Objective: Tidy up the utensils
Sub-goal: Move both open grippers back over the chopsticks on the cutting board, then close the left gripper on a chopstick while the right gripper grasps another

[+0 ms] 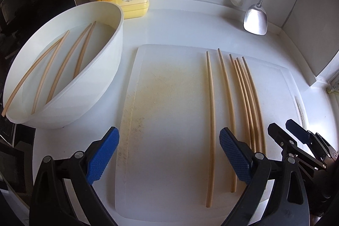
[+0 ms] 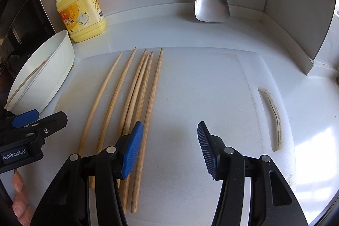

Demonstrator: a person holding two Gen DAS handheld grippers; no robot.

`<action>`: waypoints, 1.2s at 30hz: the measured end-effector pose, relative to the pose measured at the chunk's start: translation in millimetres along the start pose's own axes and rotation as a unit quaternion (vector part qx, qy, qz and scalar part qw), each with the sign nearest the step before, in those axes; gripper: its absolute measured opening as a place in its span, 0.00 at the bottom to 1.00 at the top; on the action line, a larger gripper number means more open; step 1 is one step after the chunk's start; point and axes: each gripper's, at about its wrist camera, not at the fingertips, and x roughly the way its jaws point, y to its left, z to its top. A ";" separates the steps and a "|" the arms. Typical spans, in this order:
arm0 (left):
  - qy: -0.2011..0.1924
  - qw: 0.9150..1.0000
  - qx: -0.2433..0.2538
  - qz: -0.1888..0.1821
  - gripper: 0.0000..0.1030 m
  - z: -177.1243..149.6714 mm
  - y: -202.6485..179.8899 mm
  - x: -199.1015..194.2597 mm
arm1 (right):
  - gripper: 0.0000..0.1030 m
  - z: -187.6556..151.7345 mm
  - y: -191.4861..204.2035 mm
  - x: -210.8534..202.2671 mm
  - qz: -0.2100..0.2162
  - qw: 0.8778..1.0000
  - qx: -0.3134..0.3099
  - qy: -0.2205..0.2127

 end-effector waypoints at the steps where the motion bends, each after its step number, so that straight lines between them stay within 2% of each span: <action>1: 0.000 1.000 0.000 0.000 0.91 -0.4 0.3 0.7 | 0.50 -0.4 1.2 1.2 -0.001 1.000 -0.003 0.000; 14: 0.002 1.000 -0.009 -0.004 0.91 0.3 3.3 7.9 | 0.49 -3.3 12.1 14.0 -0.028 0.999 -0.036 0.002; 18: 0.002 1.000 -0.016 -0.008 0.91 1.0 0.8 13.2 | 0.29 -1.2 5.7 13.2 -0.028 0.999 -0.034 -0.006; 20: 0.002 1.000 -0.016 -0.010 0.91 1.3 -2.2 16.3 | 0.22 1.1 -0.2 13.5 -0.024 0.999 -0.030 -0.006; 22: 0.001 1.000 -0.014 -0.009 0.91 1.6 -5.5 19.3 | 0.11 3.2 -6.5 13.8 -0.023 0.999 -0.027 -0.007; 23: 0.000 1.000 -0.013 -0.008 0.91 1.6 -7.1 20.7 | 0.09 4.1 -9.5 14.4 -0.022 0.999 -0.025 -0.007; 36: 0.008 1.000 0.003 0.012 0.91 4.3 -22.3 42.3 | 0.09 8.2 -26.7 15.5 -0.009 0.999 -0.031 -0.006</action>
